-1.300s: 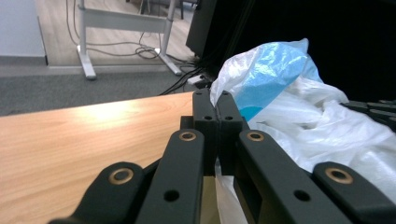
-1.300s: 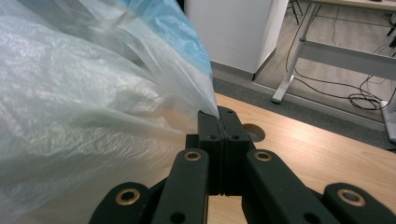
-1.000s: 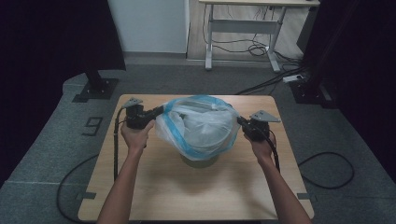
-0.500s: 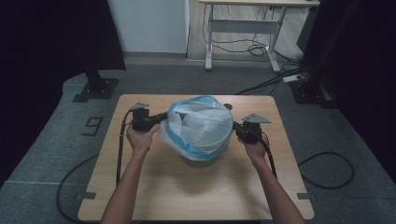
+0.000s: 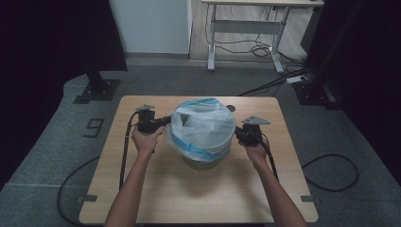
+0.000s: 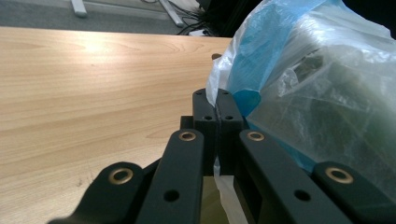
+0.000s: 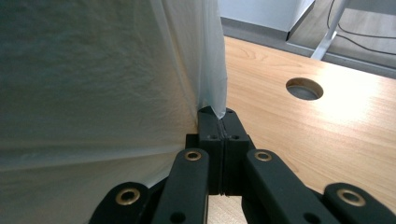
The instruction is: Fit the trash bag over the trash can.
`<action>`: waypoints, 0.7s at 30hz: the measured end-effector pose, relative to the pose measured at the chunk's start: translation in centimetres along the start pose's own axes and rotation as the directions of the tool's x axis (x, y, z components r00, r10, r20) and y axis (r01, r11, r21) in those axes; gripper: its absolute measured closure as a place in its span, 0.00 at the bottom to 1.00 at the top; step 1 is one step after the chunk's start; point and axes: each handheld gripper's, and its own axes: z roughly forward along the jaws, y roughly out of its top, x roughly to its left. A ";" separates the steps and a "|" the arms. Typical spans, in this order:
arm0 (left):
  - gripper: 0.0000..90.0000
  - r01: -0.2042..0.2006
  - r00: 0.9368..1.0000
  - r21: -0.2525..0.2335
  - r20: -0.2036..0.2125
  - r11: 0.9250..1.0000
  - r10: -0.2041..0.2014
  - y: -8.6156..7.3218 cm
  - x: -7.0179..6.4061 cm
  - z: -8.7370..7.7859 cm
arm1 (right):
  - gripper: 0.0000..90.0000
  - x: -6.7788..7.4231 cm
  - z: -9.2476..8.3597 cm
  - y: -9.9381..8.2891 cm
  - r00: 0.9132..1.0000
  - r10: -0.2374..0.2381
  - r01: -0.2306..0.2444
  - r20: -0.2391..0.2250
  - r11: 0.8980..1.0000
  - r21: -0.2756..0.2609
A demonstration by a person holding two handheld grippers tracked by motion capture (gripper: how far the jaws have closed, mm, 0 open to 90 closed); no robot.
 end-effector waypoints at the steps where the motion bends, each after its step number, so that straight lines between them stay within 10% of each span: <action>1: 0.99 0.004 1.000 0.010 -0.002 1.000 -0.004 0.0 0.1 0.2 | 0.98 0.0 0.1 0.0 1.000 0.000 0.000 0.000 1.000 0.001; 21: 1.00 0.075 0.997 0.045 0.024 0.996 -0.076 -0.1 1.2 1.5 | 0.98 -0.7 0.0 0.2 1.000 0.011 -0.011 0.012 1.000 0.021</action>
